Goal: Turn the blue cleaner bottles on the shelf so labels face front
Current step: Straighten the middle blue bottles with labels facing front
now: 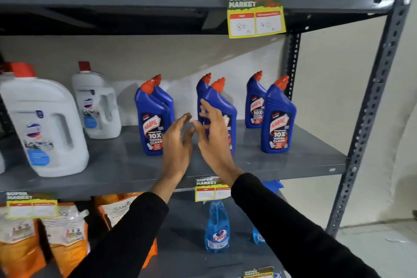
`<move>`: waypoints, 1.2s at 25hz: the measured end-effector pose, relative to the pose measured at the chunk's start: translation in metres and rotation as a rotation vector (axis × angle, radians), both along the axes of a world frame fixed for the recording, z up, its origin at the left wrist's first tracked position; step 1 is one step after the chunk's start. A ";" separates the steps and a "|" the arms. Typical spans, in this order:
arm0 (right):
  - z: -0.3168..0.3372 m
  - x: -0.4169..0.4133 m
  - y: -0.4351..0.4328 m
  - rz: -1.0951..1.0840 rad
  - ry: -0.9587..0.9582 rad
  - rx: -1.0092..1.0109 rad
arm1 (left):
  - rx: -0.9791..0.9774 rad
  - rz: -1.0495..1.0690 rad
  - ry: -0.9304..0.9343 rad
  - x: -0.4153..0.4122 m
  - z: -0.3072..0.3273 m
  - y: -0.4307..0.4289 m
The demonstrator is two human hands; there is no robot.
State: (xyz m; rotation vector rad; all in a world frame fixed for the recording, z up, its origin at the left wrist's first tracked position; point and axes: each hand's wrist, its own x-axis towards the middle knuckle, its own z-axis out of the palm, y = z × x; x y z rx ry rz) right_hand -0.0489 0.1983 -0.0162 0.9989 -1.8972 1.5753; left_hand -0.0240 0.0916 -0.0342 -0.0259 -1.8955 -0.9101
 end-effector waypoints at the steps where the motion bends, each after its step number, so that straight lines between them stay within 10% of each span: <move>1: -0.001 0.000 -0.010 0.004 -0.018 0.022 | -0.007 0.023 0.041 0.004 0.000 -0.010; 7: -0.004 -0.004 -0.067 0.039 -0.287 0.139 | 0.129 0.283 0.191 0.018 -0.004 -0.075; 15: -0.019 -0.007 -0.112 0.035 -0.641 0.296 | 0.338 0.033 -0.512 0.009 -0.019 -0.135; 30: -0.016 0.016 -0.093 -0.020 -0.619 0.375 | 0.327 0.042 -0.557 0.038 -0.012 -0.120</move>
